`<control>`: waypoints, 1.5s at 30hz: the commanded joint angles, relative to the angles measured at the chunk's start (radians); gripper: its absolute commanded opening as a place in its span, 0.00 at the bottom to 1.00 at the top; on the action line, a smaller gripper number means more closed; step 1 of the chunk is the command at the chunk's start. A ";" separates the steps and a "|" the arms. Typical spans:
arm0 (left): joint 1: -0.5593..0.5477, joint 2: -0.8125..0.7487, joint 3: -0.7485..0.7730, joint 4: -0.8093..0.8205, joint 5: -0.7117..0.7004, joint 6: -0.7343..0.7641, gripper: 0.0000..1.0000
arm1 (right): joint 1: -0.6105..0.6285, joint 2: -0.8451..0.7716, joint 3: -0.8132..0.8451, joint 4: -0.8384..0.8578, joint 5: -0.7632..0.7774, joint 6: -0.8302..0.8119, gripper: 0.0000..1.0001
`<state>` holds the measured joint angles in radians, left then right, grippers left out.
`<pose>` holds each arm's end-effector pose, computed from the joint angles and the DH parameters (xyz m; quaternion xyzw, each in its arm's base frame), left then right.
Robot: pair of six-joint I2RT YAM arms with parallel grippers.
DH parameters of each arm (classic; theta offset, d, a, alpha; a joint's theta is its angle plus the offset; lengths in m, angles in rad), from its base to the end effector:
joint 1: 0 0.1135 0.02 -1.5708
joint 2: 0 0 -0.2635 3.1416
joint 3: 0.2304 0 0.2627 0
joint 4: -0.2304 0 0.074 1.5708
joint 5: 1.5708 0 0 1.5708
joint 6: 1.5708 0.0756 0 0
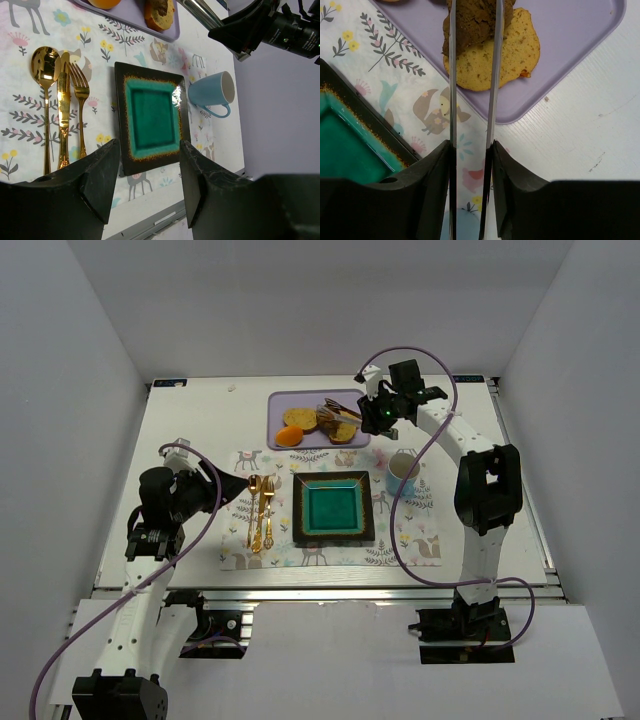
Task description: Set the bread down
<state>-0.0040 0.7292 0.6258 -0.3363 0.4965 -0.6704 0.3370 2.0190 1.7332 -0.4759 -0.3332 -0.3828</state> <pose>0.2111 -0.0369 0.2625 -0.1432 0.8165 -0.3676 0.4216 0.4653 0.1892 0.2360 -0.3804 0.8255 0.1435 0.3915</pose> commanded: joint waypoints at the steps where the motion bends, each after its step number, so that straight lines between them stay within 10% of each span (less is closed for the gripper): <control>1: 0.002 -0.007 0.035 0.011 -0.006 0.002 0.60 | 0.002 -0.040 0.037 -0.004 -0.038 -0.004 0.26; 19: 0.002 -0.007 0.038 0.020 -0.001 -0.005 0.60 | -0.001 -0.192 -0.023 -0.026 -0.122 0.006 0.16; 38: 0.002 0.009 0.011 0.074 0.030 -0.024 0.60 | 0.109 -0.730 -0.733 -0.014 -0.179 -0.174 0.15; 45: 0.002 -0.011 0.015 0.048 0.024 -0.020 0.60 | 0.137 -0.694 -0.741 0.005 -0.139 -0.183 0.40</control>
<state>-0.0040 0.7403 0.6262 -0.2852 0.5095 -0.6960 0.4667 1.3254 0.9867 -0.5251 -0.4831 -0.5556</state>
